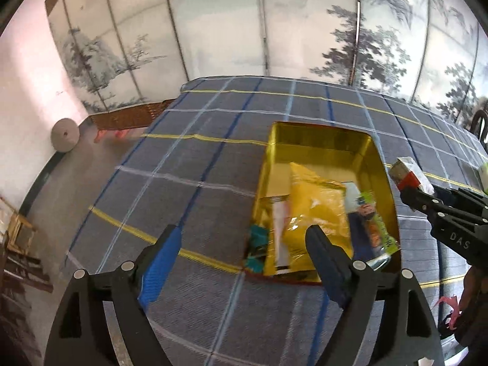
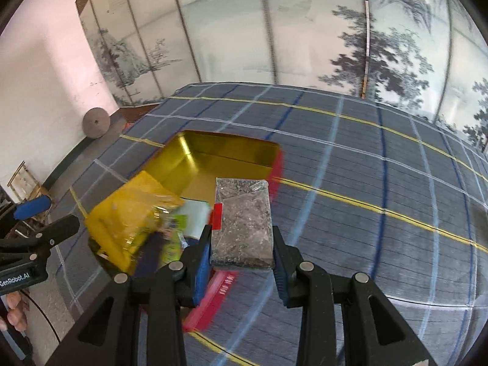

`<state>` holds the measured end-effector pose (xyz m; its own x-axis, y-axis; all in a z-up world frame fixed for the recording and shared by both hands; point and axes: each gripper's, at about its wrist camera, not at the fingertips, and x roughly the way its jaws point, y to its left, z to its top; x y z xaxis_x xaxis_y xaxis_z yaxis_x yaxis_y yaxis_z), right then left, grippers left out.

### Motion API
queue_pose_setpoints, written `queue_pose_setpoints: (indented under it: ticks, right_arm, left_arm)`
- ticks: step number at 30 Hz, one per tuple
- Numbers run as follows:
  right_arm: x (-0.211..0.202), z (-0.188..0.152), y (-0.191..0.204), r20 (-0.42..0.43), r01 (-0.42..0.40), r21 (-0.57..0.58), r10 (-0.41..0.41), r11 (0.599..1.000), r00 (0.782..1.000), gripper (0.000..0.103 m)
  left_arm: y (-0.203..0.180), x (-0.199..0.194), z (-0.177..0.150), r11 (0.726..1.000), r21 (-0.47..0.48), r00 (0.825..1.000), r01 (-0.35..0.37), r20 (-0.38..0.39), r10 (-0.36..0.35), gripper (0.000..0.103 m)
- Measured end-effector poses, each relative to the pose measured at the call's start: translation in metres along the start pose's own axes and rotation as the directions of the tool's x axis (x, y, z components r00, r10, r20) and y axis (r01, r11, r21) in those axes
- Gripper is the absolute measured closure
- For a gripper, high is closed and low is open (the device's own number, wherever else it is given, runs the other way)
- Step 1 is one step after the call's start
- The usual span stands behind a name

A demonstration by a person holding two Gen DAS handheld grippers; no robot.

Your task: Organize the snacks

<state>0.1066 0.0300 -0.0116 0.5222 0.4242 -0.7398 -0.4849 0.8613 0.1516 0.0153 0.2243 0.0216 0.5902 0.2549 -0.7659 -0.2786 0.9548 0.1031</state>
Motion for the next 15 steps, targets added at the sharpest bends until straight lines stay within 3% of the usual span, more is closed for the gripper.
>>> queue_pose_setpoints:
  ticks: [15]
  right_arm:
    - [0.025, 0.006, 0.045, -0.034, 0.000, -0.045, -0.002, 0.999, 0.999, 0.067]
  left_arm:
    - [0.028, 0.003, -0.015, 0.998, -0.033, 0.998, -0.047, -0.043, 0.046, 0.017]
